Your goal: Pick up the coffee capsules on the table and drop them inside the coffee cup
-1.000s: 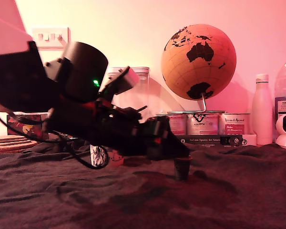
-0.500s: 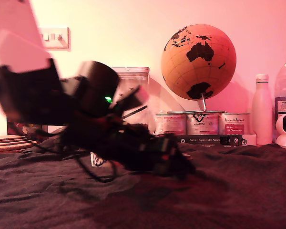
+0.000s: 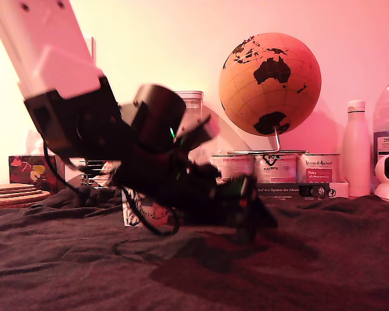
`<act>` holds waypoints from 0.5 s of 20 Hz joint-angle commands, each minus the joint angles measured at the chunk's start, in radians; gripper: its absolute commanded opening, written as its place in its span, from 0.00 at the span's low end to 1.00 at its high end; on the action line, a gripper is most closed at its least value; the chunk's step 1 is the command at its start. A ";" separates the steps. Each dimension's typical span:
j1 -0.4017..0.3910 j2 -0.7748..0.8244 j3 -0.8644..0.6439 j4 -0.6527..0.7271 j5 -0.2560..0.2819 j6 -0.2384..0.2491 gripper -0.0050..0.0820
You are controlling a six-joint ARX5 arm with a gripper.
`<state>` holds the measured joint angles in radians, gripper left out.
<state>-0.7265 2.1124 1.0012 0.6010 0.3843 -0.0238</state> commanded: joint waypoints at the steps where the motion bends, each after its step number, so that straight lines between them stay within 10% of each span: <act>1: -0.006 0.023 -0.010 -0.011 -0.001 -0.003 0.75; 8: -0.007 0.023 -0.010 -0.029 -0.009 0.005 0.75; 10: -0.006 0.023 -0.010 -0.029 -0.027 0.005 0.60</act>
<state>-0.7269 2.1139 1.0008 0.5804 0.3634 -0.0223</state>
